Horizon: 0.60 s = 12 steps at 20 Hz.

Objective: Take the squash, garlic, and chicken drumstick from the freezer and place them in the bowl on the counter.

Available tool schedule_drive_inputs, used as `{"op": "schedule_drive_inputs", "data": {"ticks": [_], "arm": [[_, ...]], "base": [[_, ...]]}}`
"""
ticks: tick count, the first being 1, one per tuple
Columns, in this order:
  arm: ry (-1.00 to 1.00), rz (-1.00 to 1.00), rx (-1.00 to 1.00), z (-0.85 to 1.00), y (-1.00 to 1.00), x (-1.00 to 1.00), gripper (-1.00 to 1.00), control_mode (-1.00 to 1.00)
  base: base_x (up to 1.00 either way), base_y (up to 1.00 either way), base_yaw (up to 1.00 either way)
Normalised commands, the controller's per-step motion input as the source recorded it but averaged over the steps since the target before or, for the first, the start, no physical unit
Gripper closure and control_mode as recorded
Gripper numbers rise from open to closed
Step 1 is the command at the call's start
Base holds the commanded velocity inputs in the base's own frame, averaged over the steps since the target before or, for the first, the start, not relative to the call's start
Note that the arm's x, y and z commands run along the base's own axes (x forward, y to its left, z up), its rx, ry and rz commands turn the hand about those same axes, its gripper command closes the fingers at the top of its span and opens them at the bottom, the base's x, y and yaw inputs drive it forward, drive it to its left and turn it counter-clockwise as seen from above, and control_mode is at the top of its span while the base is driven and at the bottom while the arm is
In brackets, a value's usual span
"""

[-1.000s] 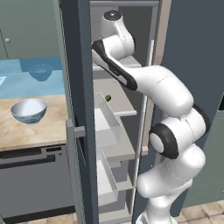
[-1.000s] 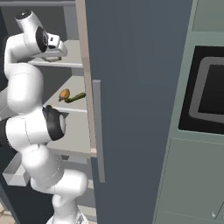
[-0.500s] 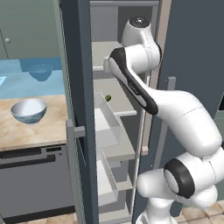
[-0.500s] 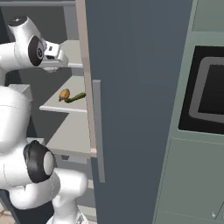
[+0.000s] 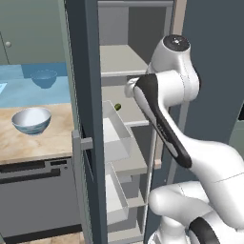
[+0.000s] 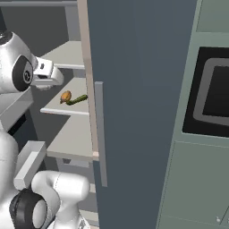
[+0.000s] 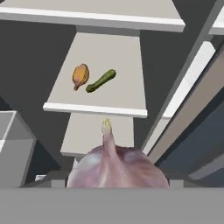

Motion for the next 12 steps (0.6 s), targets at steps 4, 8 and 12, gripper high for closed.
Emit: {"op": "schedule_drive_inputs", "data": {"ticks": [4, 8, 12], "arm": [[0.0, 0.0, 0.0, 0.0, 0.03, -0.6, 1.0, -1.0], [0.0, 0.0, 0.0, -0.01, -0.04, -0.36, 1.0, -1.0], [0.0, 0.0, 0.0, 0.0, -0.23, -0.46, 1.0, -1.0]], "base": [[0.0, 0.0, 0.0], [0.0, 0.0, 0.0], [0.0, 0.0, 0.0]]}}
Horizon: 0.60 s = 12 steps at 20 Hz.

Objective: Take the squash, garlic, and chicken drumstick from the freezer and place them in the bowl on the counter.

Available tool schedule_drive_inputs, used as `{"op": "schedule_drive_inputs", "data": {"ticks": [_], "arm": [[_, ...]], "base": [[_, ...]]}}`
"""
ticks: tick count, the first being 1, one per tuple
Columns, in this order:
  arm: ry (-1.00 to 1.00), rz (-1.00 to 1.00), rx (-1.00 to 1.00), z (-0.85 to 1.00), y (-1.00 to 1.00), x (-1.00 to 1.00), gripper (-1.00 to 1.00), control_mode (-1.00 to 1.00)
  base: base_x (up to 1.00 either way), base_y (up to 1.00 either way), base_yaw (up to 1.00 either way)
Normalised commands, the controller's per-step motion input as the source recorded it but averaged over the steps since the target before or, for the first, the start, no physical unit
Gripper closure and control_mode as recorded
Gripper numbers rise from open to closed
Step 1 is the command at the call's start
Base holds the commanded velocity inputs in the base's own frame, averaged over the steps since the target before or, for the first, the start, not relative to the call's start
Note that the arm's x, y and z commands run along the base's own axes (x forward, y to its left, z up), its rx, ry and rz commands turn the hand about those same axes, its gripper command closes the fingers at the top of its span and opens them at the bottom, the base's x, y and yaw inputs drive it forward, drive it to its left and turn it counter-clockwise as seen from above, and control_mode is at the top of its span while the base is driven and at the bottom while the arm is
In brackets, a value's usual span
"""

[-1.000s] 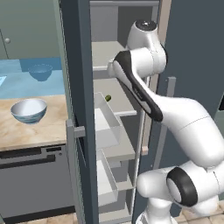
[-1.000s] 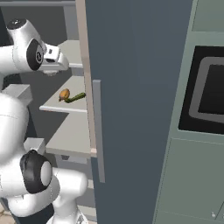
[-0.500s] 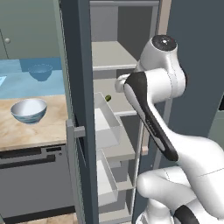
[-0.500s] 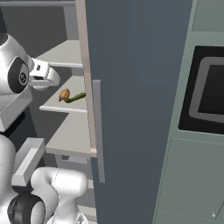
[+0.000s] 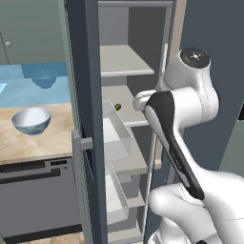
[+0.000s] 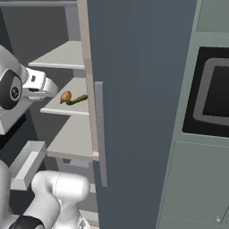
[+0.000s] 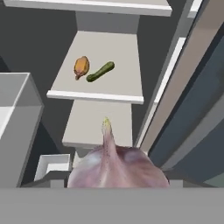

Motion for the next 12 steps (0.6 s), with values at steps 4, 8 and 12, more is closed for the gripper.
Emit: {"op": "schedule_drive_inputs", "data": {"ticks": [4, 8, 12], "arm": [[0.0, 0.0, 0.02, 0.0, -0.42, -0.29, 1.0, -1.0], [0.0, 0.0, 0.03, -0.01, -0.42, -0.19, 1.0, -1.0], [0.0, 0.0, 0.0, -0.02, -0.03, -0.17, 1.0, -1.0]], "base": [[0.0, 0.0, 0.0], [0.0, 0.0, 0.0], [0.0, 0.0, 0.0]]}}
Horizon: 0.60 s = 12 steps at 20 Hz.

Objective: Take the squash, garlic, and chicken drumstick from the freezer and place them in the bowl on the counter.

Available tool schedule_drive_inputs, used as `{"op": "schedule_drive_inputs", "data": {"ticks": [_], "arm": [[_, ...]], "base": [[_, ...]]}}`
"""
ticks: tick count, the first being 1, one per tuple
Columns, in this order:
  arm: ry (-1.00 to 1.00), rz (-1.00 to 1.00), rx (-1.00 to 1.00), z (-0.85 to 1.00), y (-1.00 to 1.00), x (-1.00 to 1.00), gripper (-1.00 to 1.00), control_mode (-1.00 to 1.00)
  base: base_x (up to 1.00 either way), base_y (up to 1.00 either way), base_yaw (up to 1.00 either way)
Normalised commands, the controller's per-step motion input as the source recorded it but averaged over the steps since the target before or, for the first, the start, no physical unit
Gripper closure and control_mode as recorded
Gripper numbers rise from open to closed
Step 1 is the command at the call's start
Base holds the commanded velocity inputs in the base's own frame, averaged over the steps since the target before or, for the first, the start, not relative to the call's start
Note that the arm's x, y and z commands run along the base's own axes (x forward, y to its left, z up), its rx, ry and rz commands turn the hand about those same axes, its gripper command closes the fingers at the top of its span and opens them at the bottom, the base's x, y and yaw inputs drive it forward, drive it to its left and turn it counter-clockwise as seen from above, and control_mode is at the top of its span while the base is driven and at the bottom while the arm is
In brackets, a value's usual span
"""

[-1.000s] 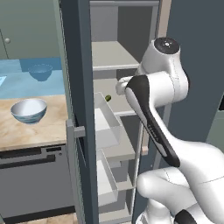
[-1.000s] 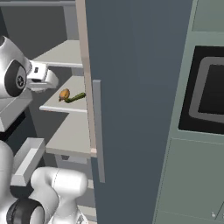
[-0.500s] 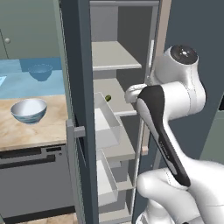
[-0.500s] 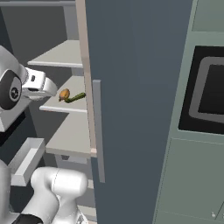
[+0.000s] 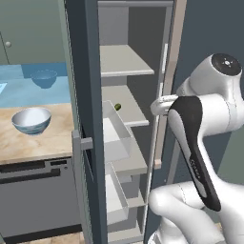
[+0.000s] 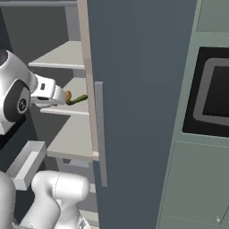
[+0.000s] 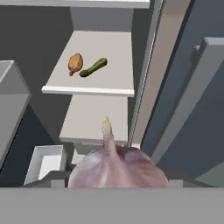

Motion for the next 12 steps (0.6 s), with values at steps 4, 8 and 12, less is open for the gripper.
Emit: {"op": "schedule_drive_inputs", "data": {"ticks": [4, 8, 12], "arm": [[0.0, 0.0, 0.01, -0.01, 0.0, -0.16, 1.0, 1.0], [0.0, 0.0, 0.0, 0.0, 0.0, 0.0, 1.0, 1.0], [0.0, 0.0, 0.0, 0.0, 0.0, 0.0, 1.0, 1.0]], "base": [[-0.41, 0.0, 0.0], [-1.0, 0.24, 0.0], [-0.88, 0.89, 0.0]]}}
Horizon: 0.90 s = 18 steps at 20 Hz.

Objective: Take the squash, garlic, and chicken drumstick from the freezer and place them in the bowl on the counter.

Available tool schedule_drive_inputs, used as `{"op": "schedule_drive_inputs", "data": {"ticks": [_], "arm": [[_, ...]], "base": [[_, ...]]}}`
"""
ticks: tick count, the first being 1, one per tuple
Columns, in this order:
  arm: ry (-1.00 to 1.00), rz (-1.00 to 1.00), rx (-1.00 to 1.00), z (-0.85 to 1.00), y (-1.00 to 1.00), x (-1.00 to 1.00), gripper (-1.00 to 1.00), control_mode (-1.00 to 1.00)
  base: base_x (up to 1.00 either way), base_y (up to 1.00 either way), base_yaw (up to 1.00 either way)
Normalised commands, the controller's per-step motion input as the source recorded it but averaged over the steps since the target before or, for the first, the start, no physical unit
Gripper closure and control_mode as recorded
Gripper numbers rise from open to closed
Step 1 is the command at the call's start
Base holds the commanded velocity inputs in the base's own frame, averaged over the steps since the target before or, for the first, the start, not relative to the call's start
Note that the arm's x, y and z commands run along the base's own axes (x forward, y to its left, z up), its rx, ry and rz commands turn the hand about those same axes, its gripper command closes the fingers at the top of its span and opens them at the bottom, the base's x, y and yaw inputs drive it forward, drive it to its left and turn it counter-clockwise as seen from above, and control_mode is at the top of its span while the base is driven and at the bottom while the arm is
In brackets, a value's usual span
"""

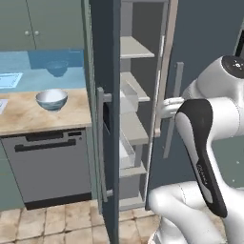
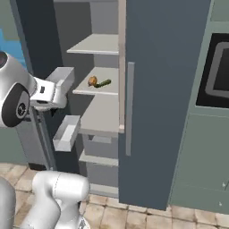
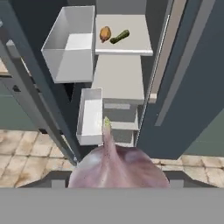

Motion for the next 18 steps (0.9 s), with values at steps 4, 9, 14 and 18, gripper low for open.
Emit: {"op": "schedule_drive_inputs", "data": {"ticks": [4, 9, 14, 18], "arm": [[0.0, 0.0, 0.0, 0.0, 0.0, 0.0, 1.0, 1.0], [0.0, 0.0, 0.0, 0.0, 0.0, 0.0, 1.0, 1.0], [0.0, 0.0, 0.0, 0.0, 0.0, 0.0, 1.0, 1.0], [0.0, 0.0, 0.0, 0.0, 0.0, 0.0, 1.0, 1.0]], "base": [[-0.4, 1.0, 0.0], [0.03, 1.0, -0.04], [0.5, 1.0, -0.13], [0.55, 1.0, -0.27]]}}
